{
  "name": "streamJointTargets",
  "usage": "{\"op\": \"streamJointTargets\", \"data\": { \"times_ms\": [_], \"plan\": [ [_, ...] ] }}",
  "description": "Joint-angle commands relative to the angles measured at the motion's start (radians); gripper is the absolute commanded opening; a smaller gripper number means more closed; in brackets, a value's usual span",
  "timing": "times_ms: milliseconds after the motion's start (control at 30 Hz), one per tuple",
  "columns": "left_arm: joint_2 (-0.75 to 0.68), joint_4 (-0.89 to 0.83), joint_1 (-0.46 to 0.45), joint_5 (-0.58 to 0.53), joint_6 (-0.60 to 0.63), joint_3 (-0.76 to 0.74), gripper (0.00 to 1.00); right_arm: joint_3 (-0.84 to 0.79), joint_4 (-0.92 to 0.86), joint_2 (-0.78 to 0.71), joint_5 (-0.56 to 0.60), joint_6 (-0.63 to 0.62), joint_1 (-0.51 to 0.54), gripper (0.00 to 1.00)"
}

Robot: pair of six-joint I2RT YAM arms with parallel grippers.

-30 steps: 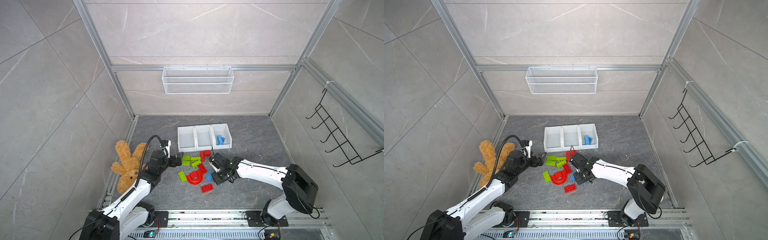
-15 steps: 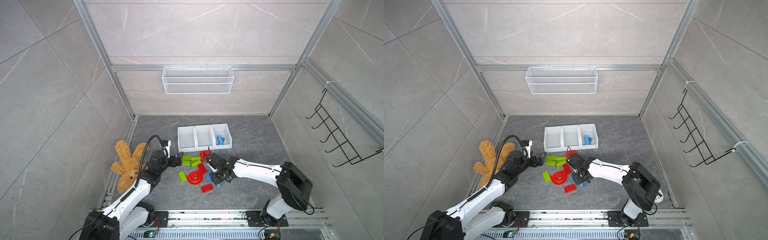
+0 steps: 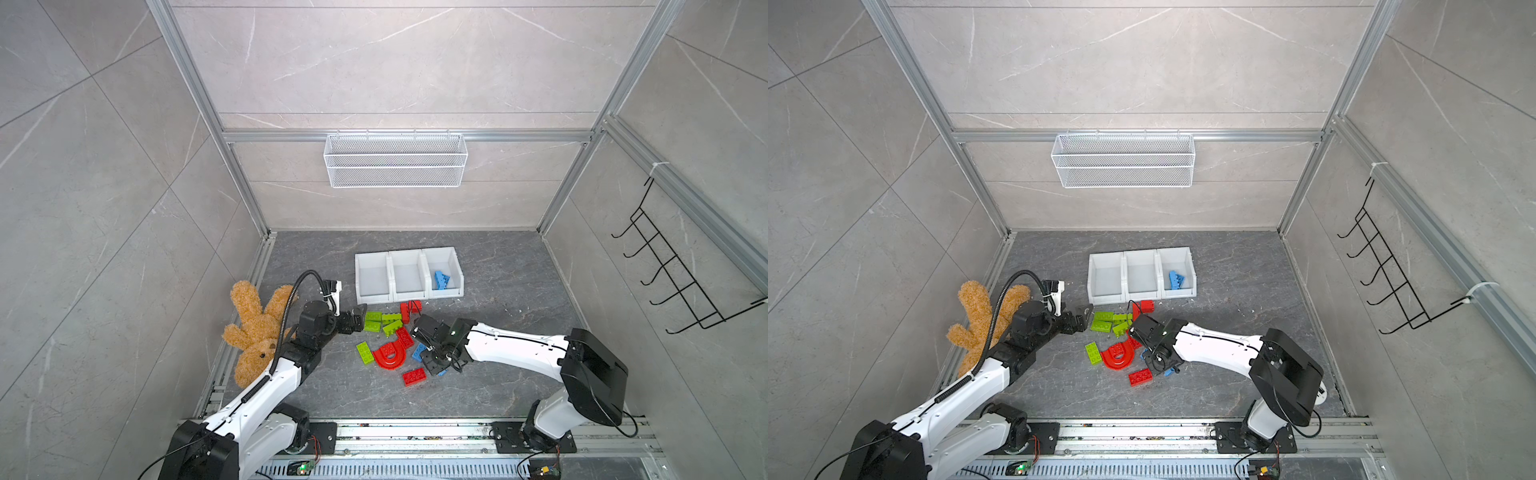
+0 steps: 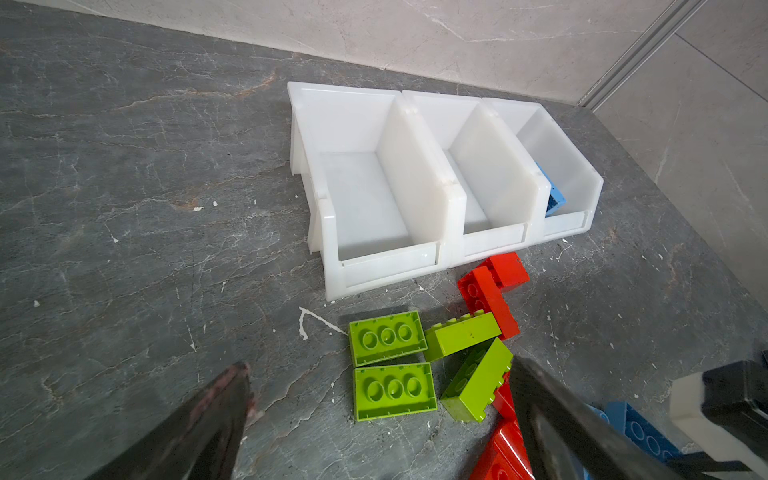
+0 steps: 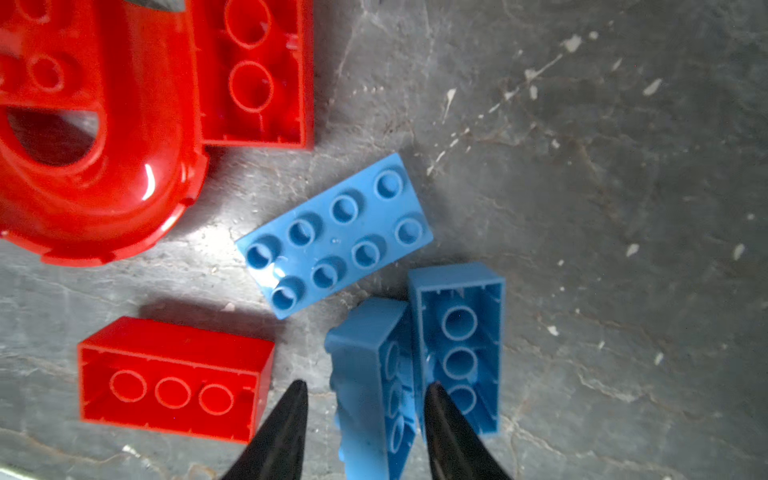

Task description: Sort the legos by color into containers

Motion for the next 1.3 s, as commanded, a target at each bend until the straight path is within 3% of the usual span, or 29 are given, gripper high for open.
{"op": "streamJointTargets", "data": {
  "times_ms": [0,100,333,500,633,933,1267],
  "plan": [
    [-0.010,0.031,0.002,0.025,0.009,0.008,1.00,0.019,-0.041,-0.029,0.039,0.047,0.009,0.50],
    [-0.012,0.030,0.002,0.025,0.009,0.007,1.00,0.009,-0.029,-0.047,0.047,0.060,0.009,0.49],
    [-0.017,0.029,0.002,0.025,0.009,0.008,1.00,-0.001,-0.018,-0.073,0.088,0.022,-0.026,0.30],
    [-0.020,0.024,0.002,0.023,0.011,0.008,1.00,-0.030,-0.015,-0.068,0.099,-0.014,-0.079,0.46],
    [-0.018,0.024,0.002,0.021,0.014,0.008,1.00,-0.040,0.009,-0.041,0.036,-0.066,-0.100,0.55],
    [-0.010,0.026,0.002,0.020,0.014,0.008,1.00,-0.048,0.043,0.024,-0.010,-0.105,-0.099,0.57],
    [-0.008,0.024,0.002,0.024,0.014,0.011,1.00,-0.034,0.049,0.085,0.011,-0.048,-0.153,0.54]
  ]
}}
